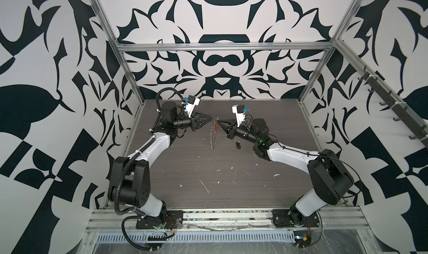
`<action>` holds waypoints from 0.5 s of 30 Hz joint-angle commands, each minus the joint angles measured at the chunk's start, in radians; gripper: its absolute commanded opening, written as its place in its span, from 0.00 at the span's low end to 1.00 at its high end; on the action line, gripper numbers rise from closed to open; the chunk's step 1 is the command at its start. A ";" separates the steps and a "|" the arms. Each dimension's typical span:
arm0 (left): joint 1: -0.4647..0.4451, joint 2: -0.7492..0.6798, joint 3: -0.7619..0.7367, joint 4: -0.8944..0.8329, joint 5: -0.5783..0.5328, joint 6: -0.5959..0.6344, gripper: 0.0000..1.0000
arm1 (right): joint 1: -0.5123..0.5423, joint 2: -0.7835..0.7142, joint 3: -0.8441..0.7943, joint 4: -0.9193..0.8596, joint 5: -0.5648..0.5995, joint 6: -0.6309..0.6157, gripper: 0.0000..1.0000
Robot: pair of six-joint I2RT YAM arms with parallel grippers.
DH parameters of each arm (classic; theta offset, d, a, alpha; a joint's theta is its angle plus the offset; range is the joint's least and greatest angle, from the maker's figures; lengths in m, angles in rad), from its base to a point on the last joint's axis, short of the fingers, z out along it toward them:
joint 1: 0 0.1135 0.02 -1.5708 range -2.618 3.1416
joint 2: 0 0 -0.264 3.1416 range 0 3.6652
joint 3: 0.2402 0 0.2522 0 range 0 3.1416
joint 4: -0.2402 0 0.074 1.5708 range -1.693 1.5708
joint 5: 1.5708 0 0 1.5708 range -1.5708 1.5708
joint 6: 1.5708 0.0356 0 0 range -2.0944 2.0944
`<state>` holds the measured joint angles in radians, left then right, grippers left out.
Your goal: Put the keys on the keyring
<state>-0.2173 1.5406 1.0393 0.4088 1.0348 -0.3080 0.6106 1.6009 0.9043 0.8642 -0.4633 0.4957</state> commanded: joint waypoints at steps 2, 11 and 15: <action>-0.001 0.002 0.010 0.052 0.008 -0.109 0.22 | 0.003 0.002 0.054 0.176 0.072 0.025 0.00; 0.011 -0.038 0.093 -0.074 -0.077 -0.115 0.23 | 0.003 0.072 0.104 0.339 0.137 0.086 0.00; 0.024 0.003 0.172 -0.117 -0.041 -0.154 0.22 | 0.002 0.089 0.136 0.357 0.132 0.102 0.00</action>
<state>-0.2047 1.5372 1.1446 0.3275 0.9810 -0.4213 0.6106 1.7164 0.9749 1.0828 -0.3439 0.5705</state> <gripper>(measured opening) 0.226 0.046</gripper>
